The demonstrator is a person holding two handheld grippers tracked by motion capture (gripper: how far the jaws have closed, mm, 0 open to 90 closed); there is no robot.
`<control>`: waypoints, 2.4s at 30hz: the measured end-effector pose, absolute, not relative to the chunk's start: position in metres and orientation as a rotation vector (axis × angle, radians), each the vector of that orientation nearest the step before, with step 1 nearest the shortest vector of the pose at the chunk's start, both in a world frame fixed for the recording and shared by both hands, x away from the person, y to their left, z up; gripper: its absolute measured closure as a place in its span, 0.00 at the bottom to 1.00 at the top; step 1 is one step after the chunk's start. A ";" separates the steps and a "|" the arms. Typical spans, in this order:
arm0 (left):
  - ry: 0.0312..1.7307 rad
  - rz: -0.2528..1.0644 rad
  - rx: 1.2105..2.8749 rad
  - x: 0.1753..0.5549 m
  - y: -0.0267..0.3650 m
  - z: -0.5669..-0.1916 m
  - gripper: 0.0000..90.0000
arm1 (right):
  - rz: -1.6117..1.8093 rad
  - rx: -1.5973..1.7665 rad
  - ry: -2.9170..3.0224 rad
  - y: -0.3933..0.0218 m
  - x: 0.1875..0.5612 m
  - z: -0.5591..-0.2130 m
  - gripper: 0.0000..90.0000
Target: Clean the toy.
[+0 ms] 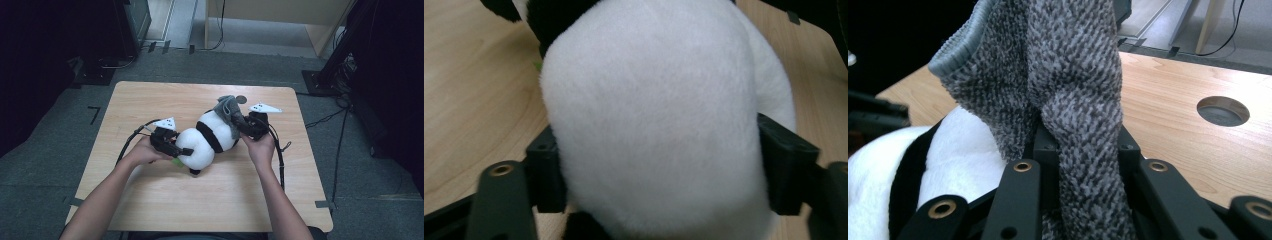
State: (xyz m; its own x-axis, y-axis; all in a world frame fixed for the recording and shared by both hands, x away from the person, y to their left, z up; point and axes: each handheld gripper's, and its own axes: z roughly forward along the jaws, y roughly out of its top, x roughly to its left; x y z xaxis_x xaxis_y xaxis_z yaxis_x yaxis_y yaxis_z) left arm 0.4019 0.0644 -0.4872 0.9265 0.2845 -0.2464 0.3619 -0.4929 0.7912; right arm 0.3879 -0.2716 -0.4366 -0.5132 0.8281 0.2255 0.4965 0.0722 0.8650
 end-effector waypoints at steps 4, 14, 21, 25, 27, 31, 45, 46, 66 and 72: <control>0.495 -0.109 2.087 0.396 0.066 -0.484 0.41 | 1.455 1.345 2.007 -0.276 0.387 -0.433 0.82; 0.692 -0.158 2.037 0.391 0.063 -0.470 0.51 | 1.550 1.321 1.981 -0.279 0.374 -0.409 0.83; 0.853 -0.118 1.915 0.385 0.066 -0.456 0.55 | 1.611 1.170 2.047 -0.251 0.353 -0.391 0.83; 0.980 -0.149 1.755 0.383 0.070 -0.450 0.55 | 1.660 1.102 2.115 -0.228 0.341 -0.389 0.83; 1.028 -0.148 1.707 0.381 0.071 -0.450 0.54 | 1.703 1.066 2.168 -0.213 0.335 -0.395 0.83; 1.082 -0.167 1.688 0.377 0.068 -0.453 0.54 | 1.707 1.027 2.210 -0.192 0.327 -0.411 0.83; 1.206 -0.221 1.638 0.381 0.065 -0.462 0.54 | 1.402 0.899 2.382 -0.166 0.309 -0.447 0.86; 1.215 -0.232 1.629 0.383 0.066 -0.462 0.54 | 1.380 0.892 2.403 -0.164 0.309 -0.451 0.86; 1.189 -0.211 1.615 0.381 0.068 -0.454 0.54 | 1.216 0.979 2.512 -0.163 0.327 -0.489 0.86; 1.198 -0.189 1.612 0.382 0.071 -0.455 0.54 | 1.226 1.057 2.497 -0.179 0.334 -0.485 0.85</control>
